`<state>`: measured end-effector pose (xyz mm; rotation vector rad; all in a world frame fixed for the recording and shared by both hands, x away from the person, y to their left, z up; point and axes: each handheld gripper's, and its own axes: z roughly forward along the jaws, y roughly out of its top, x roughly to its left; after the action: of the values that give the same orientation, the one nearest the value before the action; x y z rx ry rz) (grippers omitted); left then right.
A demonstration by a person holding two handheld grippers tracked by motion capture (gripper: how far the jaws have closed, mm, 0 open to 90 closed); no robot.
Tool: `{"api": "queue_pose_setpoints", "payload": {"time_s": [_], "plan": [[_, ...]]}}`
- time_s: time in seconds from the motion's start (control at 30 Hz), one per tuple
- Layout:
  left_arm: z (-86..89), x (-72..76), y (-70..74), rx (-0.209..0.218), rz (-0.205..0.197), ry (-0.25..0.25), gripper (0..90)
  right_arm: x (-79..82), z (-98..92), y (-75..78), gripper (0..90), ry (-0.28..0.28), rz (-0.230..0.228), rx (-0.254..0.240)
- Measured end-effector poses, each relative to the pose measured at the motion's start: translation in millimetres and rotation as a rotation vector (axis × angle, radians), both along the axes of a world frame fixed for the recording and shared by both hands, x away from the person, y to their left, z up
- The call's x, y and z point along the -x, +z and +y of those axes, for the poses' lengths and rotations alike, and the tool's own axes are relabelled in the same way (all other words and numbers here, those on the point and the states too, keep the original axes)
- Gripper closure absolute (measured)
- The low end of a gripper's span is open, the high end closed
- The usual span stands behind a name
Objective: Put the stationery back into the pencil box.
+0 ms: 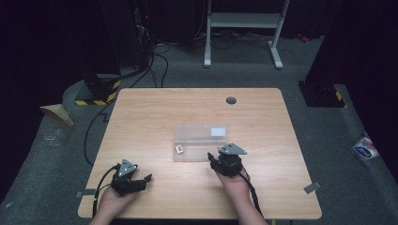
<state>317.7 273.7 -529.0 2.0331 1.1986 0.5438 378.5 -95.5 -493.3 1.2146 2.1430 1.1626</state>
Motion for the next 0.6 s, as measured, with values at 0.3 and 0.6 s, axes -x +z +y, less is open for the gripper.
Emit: {"api": "queue_pose_setpoints", "payload": {"time_s": [0.3,0.6], "plan": [[-0.4,0.4,-0.1,0.001,0.0,0.005,25.4,13.7,-71.8,-10.8,45.2,-0.143,0.002,0.056],[-0.7,0.9,0.0,-0.002,-0.002,0.009,25.5,25.4,-126.3,-28.0,36.8,-0.258,0.066,0.137]]}}
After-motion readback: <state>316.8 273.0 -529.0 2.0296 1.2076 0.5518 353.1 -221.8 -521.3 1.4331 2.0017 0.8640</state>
